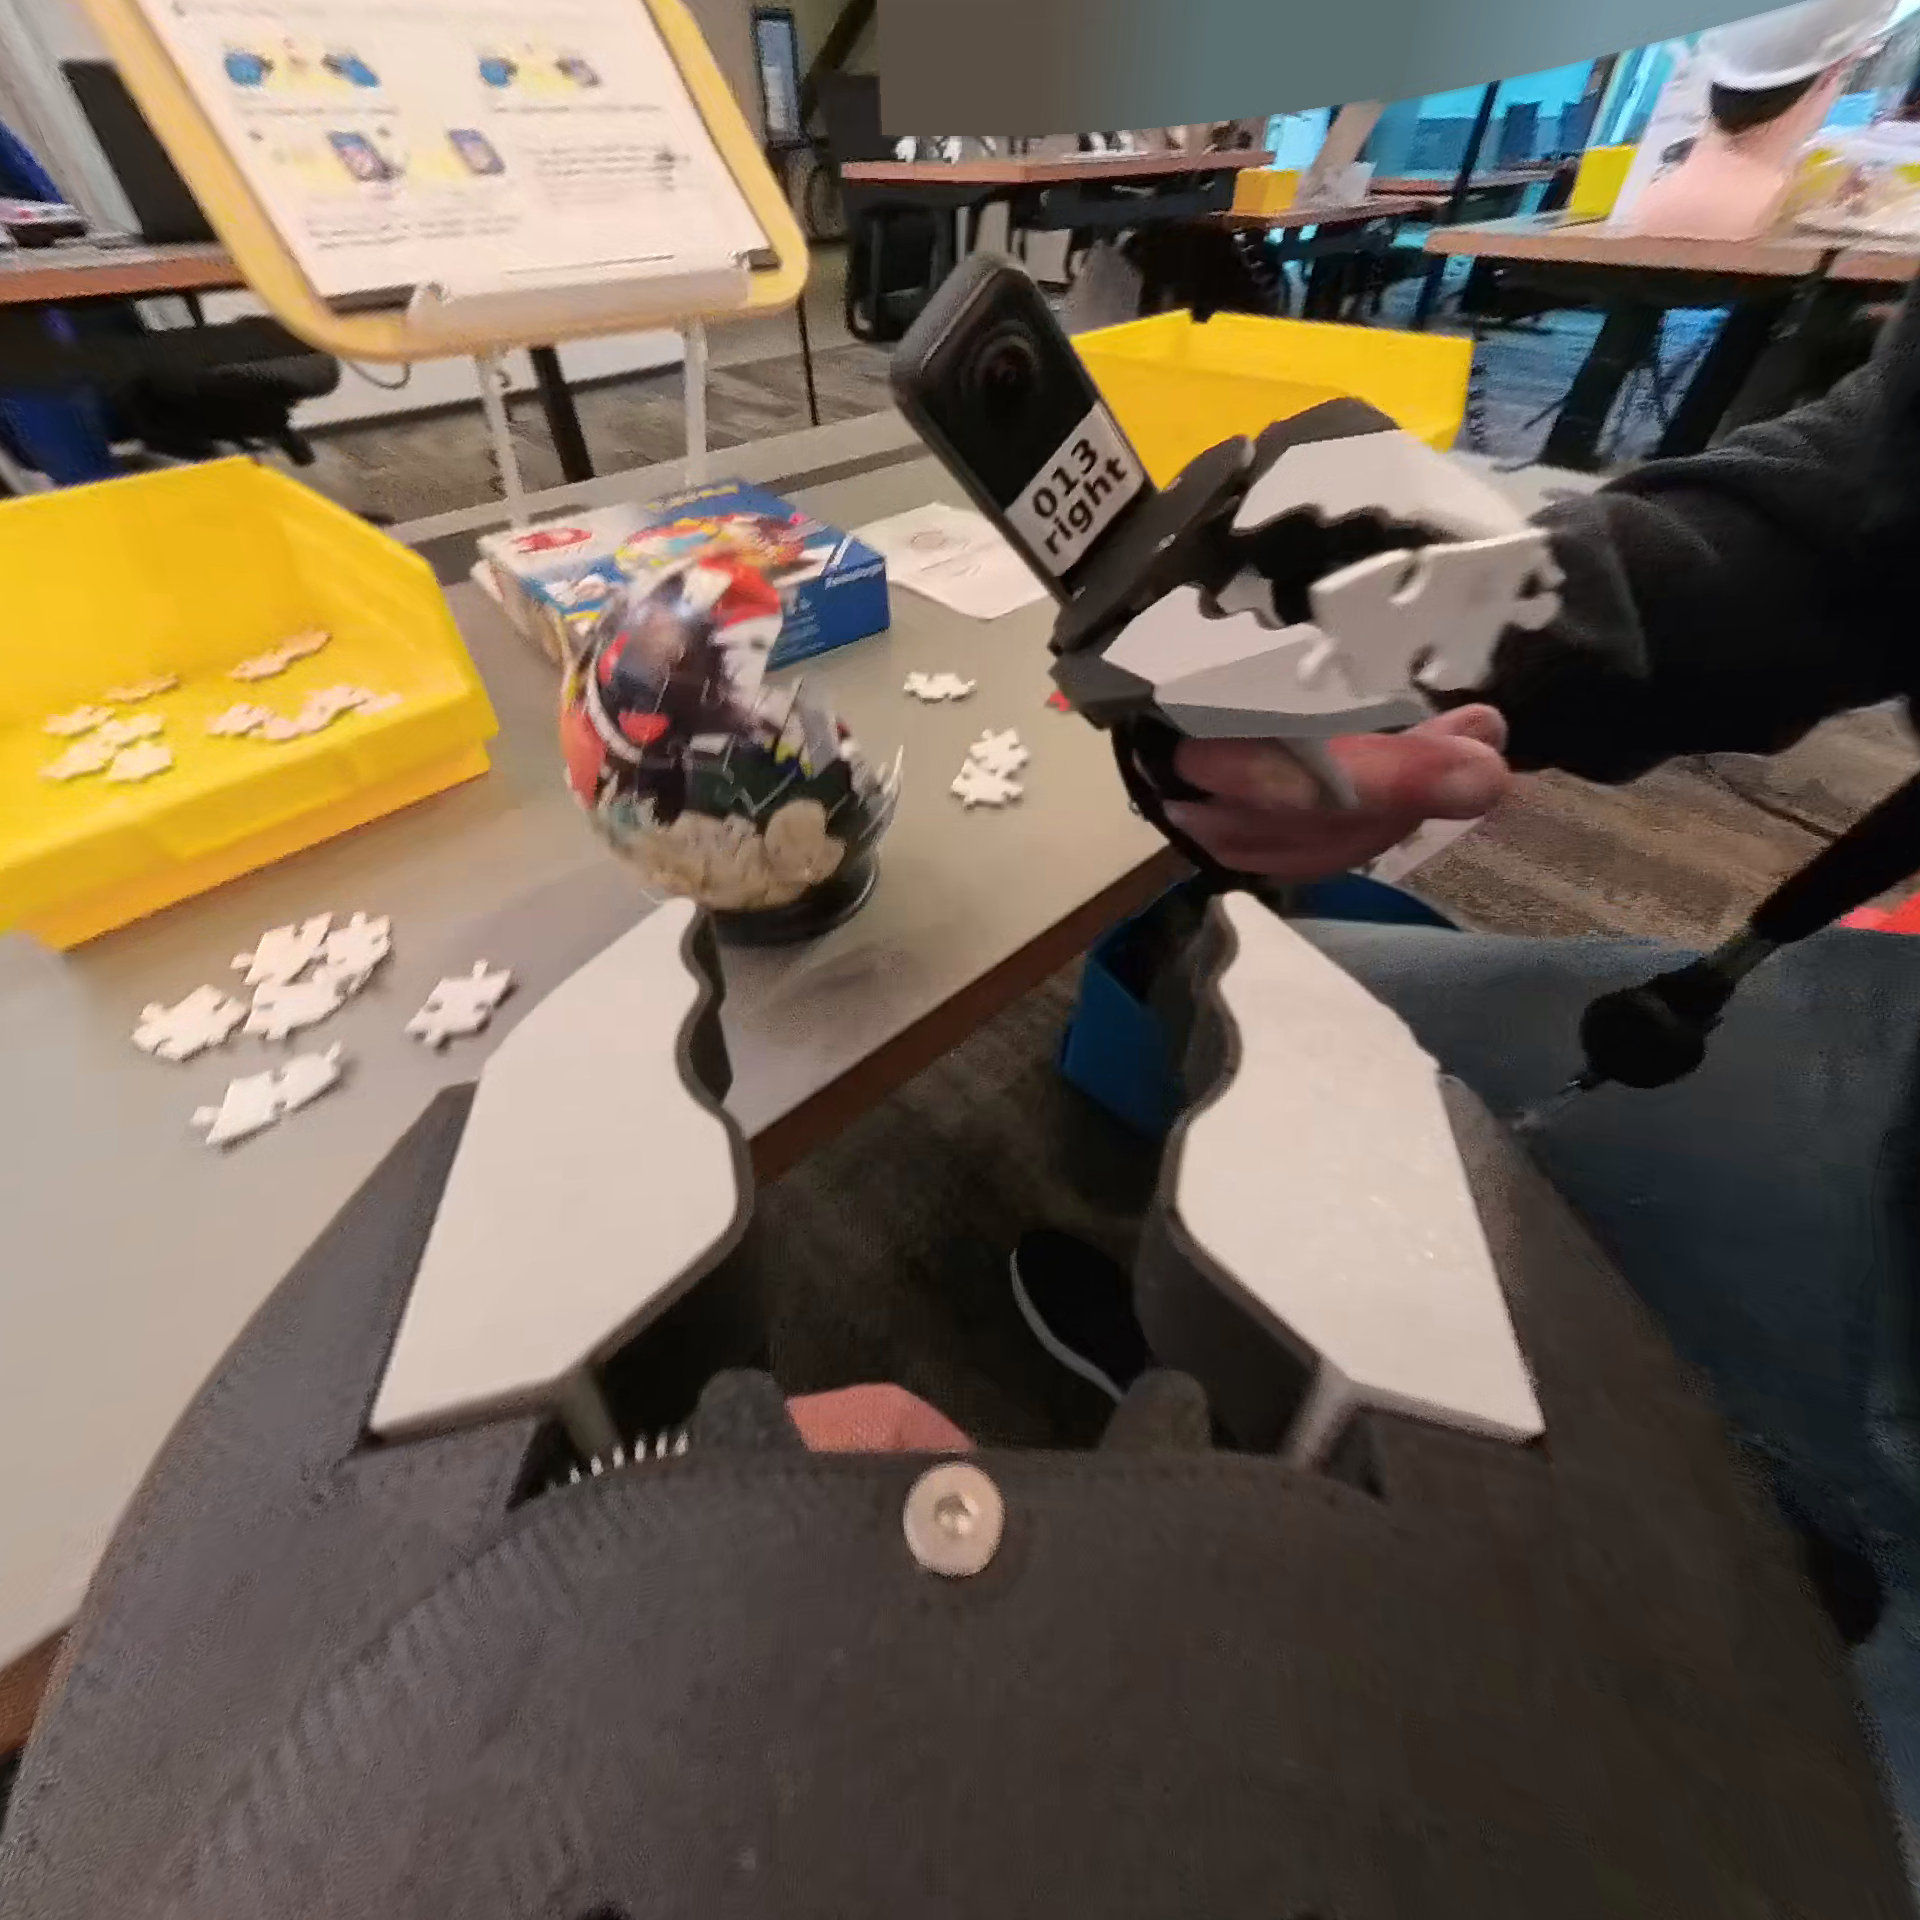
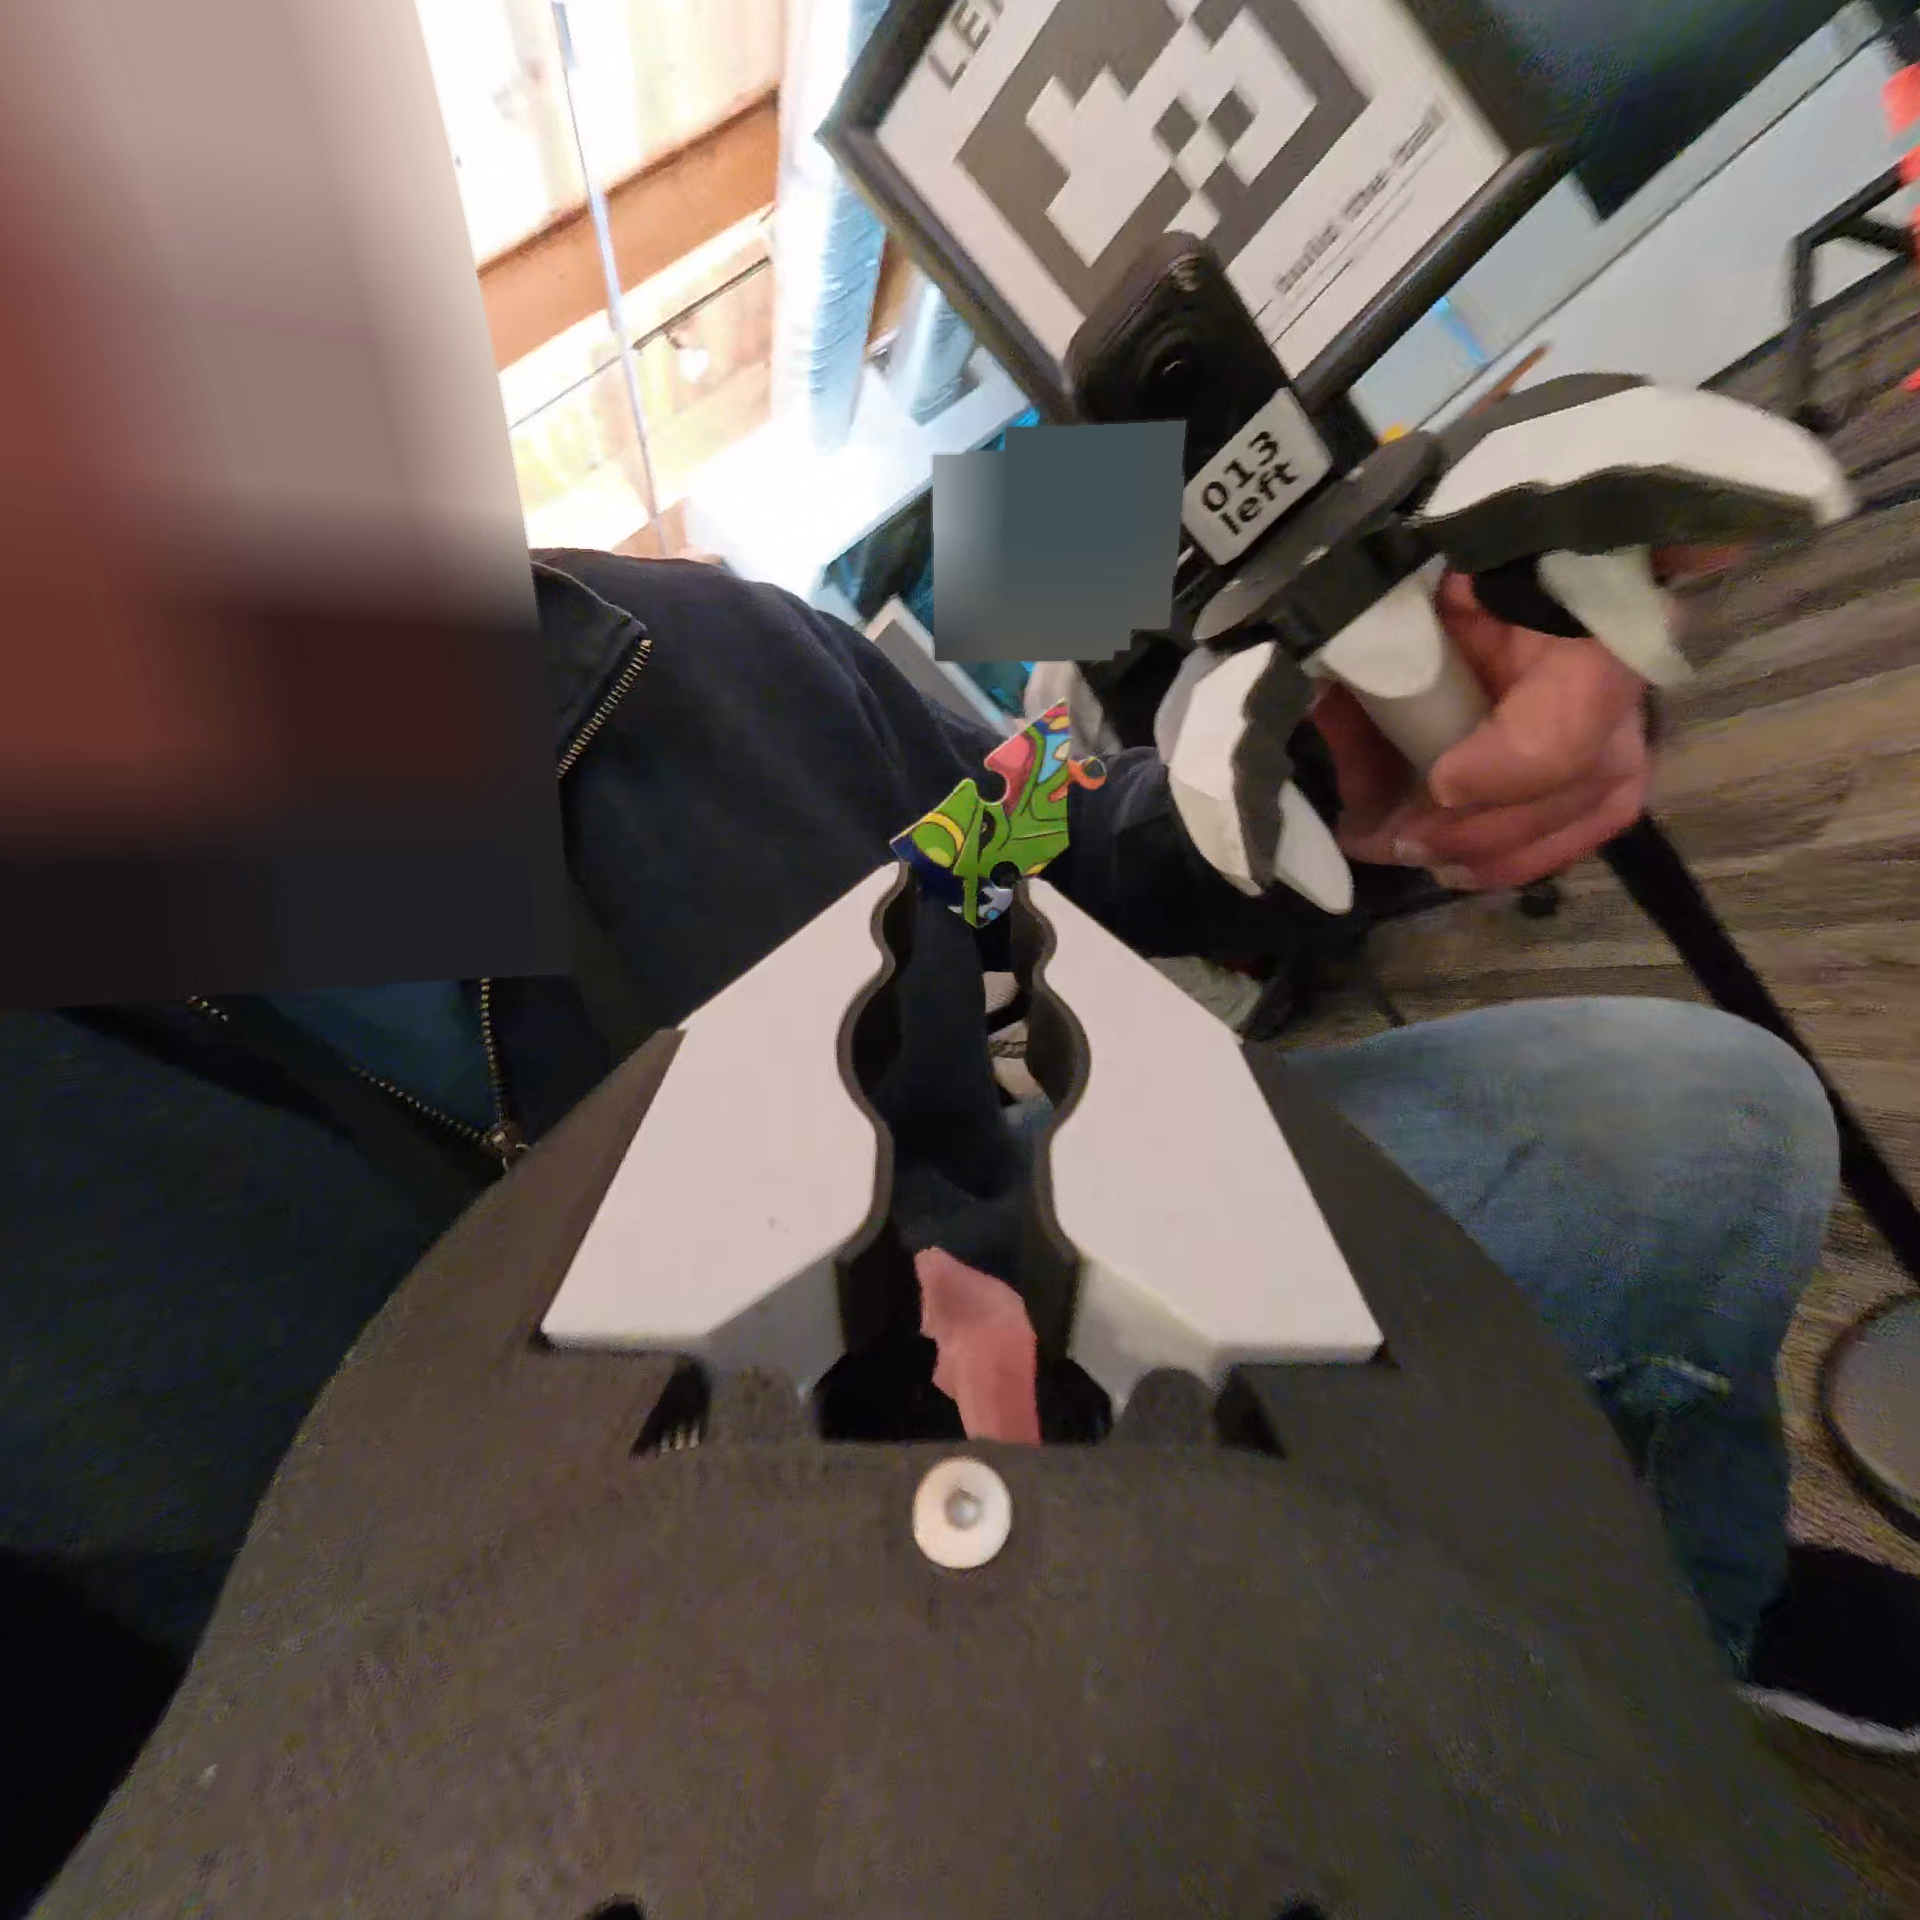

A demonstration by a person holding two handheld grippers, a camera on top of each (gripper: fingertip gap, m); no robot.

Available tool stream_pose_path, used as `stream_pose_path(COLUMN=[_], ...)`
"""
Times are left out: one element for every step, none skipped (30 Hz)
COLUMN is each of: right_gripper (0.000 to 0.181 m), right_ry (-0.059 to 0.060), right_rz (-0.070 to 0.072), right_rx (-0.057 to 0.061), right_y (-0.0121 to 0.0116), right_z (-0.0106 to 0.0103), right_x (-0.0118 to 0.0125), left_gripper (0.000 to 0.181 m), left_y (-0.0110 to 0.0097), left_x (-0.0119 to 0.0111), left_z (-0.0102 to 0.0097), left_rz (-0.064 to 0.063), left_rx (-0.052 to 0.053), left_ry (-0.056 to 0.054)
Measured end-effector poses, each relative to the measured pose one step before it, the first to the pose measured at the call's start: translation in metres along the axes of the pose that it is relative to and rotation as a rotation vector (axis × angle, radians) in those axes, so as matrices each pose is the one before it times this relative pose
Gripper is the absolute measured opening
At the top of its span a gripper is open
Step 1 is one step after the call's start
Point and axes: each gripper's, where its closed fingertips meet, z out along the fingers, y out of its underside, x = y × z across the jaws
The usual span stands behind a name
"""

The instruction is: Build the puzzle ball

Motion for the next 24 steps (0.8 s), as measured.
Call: stream_pose_path(right_gripper=[0.017, 0.017, 0.017, 0.017, 0.017, 0.017, 0.017, 0.017, 0.017, 0.017, 0.017, 0.017, 0.017, 0.017, 0.017, 0.017, 0.017, 0.017, 0.017, 0.017, 0.017, 0.017, 0.017, 0.017], right_ry=[0.0334, 0.0347, 0.0400, 0.0364, 0.0174, 0.0128, 0.0122, 0.0059, 0.0016, -0.0018, -0.0119, -0.0113, 0.0047, 0.0031, -0.0087, -0.0023, 0.0072, 0.0025, -0.0024, 0.0054, 0.0063, -0.0017, 0.0025, 0.0122], right_rz=[-0.0079, -0.0108, -0.0113, -0.0046, 0.0023, 0.0043, 0.0067, 0.0099, 0.0084, 0.0096, 0.0133, 0.0083, 0.0033, 0.0081, 0.0088, 0.0027, 0.0021, 0.0015, 0.0005, 0.0010, 0.0080, 0.0145, 0.0106, 0.0053], right_rx=[0.0062, 0.0057, 0.0125, 0.0155, 0.0145, 0.0197, 0.0183, 0.0163, 0.0195, 0.0253, 0.0236, 0.0149, 0.0069, -0.0024, -0.0083, -0.0096, -0.0153, -0.0134, -0.0134, -0.0121, -0.0052, -0.0037, -0.0113, -0.0129], right_y=[-0.00534, -0.00501, -0.00545, -0.00531, -0.00370, -0.00303, -0.00262, -0.00128, -0.00060, -0.00224, -0.00253, -0.00175, -0.00161, -0.00123, -0.00108, -0.00114, -0.00110, -0.00198, -0.00167, -0.00119, -0.00260, -0.00182, -0.00083, -0.00069], right_z=[-0.01085, -0.01141, -0.01204, -0.01229, -0.01164, -0.00994, -0.00861, -0.00743, -0.00722, -0.00690, -0.00631, -0.00552, -0.00497, -0.00437, -0.00326, -0.00188, -0.00126, -0.00217, -0.00270, -0.00041, -0.00248, -0.00251, -0.00260, -0.00225], right_x=[-0.00582, -0.00480, -0.00306, -0.00198, -0.00373, -0.00297, -0.00181, -0.00053, 0.00082, 0.00130, 0.00017, 0.00017, 0.00323, 0.00326, 0.00099, 0.00173, 0.00346, 0.00215, 0.00056, 0.00163, 0.00344, 0.00231, 0.00186, 0.00221], left_gripper=[0.085, 0.084, 0.084, 0.085, 0.085, 0.085, 0.085, 0.085, 0.085, 0.084, 0.082, 0.081, 0.081, 0.079, 0.075, 0.073, 0.073, 0.072, 0.068, 0.062, 0.054, 0.048, 0.040, 0.029], left_y=[-0.00677, -0.00557, -0.00543, -0.00511, -0.00645, -0.00914, -0.00898, -0.00593, -0.00394, -0.00341, -0.00249, -0.00182, -0.00351, -0.00538, -0.00476, -0.00316, -0.00174, -0.00015, 0.00163, 0.00275, 0.00380, 0.00325, 0.00140, -0.00021], left_x=[0.00037, -0.00060, -0.00047, 0.00056, 0.00270, 0.00342, 0.00482, 0.00484, 0.00299, 0.00348, 0.00371, 0.00041, -0.00035, 0.00008, -0.00039, -0.00240, -0.00161, 0.00066, -0.00056, -0.00340, -0.00310, -0.00300, -0.00460, -0.00317], left_z=[0.00584, 0.00609, 0.00646, 0.00658, 0.00667, 0.00676, 0.00745, 0.00843, 0.00864, 0.00847, 0.00847, 0.00882, 0.00822, 0.00750, 0.00710, 0.00700, 0.00636, 0.00497, 0.00382, 0.00327, 0.00300, 0.00247, 0.00157, 0.00093], left_rz=[0.0010, 0.0010, -0.0010, 0.0001, -0.0001, -0.0034, 0.0031, 0.0203, 0.0348, 0.0397, 0.0395, 0.0328, 0.0251, 0.0126, 0.0019, -0.0065, -0.0160, -0.0180, -0.0126, -0.0075, -0.0005, 0.0022, 0.0033, 0.0031], left_rx=[-0.0072, -0.0115, -0.0090, -0.0120, -0.0040, 0.0140, 0.0158, -0.0034, -0.0170, -0.0185, -0.0208, -0.0218, -0.0028, 0.0185, 0.0198, 0.0147, 0.0151, 0.0134, 0.0102, 0.0057, -0.0031, -0.0031, 0.0023, 0.0063], left_ry=[0.0147, 0.0066, 0.0025, 0.0054, 0.0164, 0.0185, 0.0262, 0.0267, 0.0155, 0.0227, 0.0314, 0.0185, 0.0203, 0.0325, 0.0408, 0.0349, 0.0445, 0.0618, 0.0522, 0.0321, 0.0316, 0.0280, 0.0109, 0.0142])
